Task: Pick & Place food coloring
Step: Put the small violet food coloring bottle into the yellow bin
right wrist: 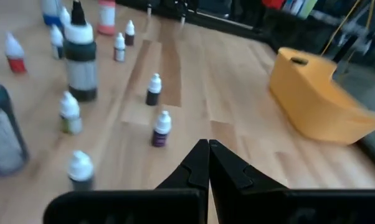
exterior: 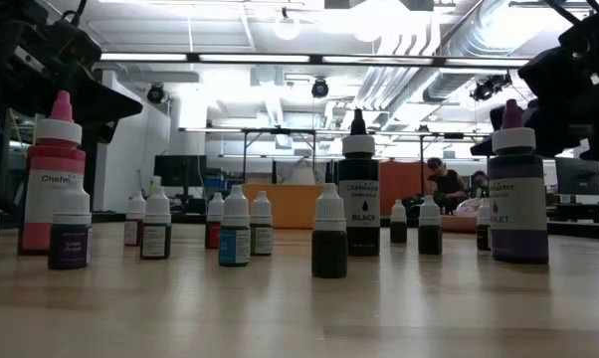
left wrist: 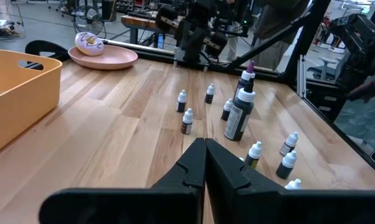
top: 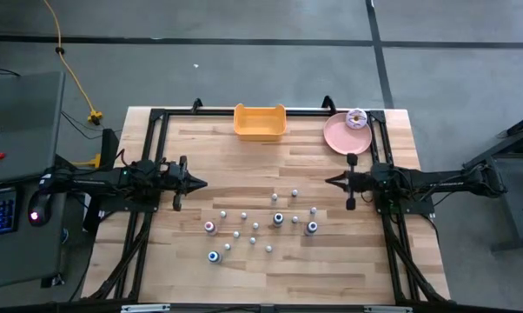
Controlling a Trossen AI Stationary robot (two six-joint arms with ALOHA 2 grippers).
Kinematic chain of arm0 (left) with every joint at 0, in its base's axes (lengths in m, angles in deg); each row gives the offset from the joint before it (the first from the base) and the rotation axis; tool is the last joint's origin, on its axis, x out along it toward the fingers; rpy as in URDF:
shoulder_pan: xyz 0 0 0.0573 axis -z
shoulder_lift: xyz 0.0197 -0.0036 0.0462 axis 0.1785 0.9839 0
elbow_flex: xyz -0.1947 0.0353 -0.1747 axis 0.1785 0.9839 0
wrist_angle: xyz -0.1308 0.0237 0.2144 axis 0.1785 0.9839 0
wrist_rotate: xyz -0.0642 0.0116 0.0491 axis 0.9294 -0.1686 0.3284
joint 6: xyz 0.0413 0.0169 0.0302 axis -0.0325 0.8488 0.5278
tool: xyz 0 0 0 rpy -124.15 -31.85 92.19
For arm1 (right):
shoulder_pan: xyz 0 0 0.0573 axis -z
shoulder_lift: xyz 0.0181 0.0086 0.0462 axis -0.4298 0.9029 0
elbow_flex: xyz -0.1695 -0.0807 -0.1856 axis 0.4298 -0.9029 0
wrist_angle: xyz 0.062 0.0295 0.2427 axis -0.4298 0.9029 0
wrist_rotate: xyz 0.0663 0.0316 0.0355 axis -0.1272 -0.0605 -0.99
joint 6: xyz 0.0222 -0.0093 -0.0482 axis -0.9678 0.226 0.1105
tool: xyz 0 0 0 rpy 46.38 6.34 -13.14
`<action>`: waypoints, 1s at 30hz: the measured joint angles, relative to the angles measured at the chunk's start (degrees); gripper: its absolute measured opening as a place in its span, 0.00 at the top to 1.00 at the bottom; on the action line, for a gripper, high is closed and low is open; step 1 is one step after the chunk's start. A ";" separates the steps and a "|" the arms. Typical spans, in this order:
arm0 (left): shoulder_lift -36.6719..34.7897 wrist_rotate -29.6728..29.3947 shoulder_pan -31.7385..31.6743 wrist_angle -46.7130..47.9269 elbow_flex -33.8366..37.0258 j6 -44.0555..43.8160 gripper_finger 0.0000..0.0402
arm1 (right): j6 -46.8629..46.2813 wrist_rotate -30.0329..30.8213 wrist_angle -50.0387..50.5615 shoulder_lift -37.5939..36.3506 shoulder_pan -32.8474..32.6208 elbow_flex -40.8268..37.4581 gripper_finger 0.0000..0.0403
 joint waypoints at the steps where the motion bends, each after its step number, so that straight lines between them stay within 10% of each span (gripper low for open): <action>1: 0.00 0.00 0.02 0.00 0.02 0.00 1.00 | 3.17 0.70 -0.06 0.00 0.00 0.00 1.00; 15: -0.02 0.00 0.02 0.02 0.02 0.02 1.00 | 6.79 0.63 -1.30 0.00 0.00 0.01 1.00; 30: 0.00 0.00 0.02 0.01 0.02 0.01 1.00 | -22.24 14.05 -7.77 0.02 -0.02 2.70 1.00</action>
